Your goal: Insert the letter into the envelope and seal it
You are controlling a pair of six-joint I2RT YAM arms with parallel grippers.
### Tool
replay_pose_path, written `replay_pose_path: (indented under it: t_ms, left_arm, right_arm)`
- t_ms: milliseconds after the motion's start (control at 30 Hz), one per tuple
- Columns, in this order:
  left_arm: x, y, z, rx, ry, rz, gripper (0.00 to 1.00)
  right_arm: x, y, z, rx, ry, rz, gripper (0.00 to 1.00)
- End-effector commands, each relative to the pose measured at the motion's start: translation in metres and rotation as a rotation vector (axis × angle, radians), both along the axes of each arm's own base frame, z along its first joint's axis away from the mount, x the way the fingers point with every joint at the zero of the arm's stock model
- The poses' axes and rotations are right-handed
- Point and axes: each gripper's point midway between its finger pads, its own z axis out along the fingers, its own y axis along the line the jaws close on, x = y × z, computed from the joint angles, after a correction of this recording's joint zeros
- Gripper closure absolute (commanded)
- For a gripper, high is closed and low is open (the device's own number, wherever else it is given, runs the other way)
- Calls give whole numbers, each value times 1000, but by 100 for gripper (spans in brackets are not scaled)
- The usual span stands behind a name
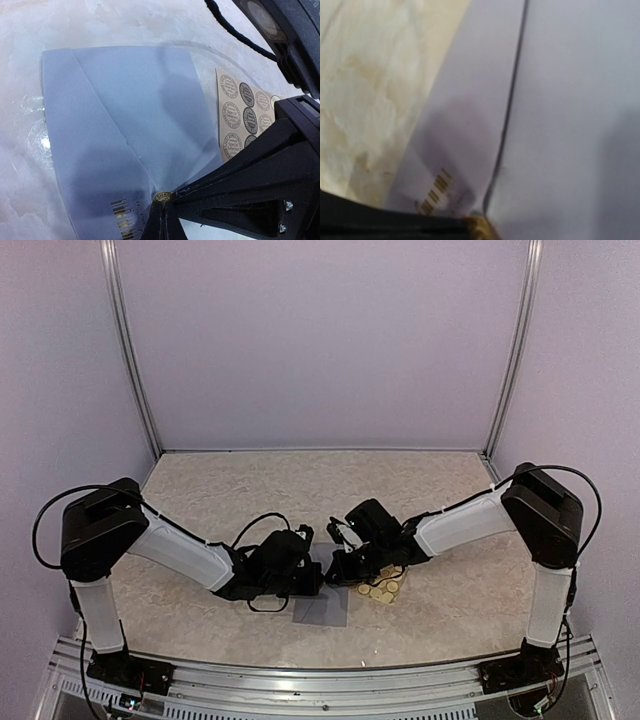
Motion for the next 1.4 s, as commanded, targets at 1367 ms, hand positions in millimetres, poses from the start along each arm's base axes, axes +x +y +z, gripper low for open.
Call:
replay_pose_path:
  t_ms: [1367]
  left_arm:
    - [-44, 84, -72, 288, 152, 63, 100]
  right_arm:
    - [27, -46, -15, -48, 9, -299, 100]
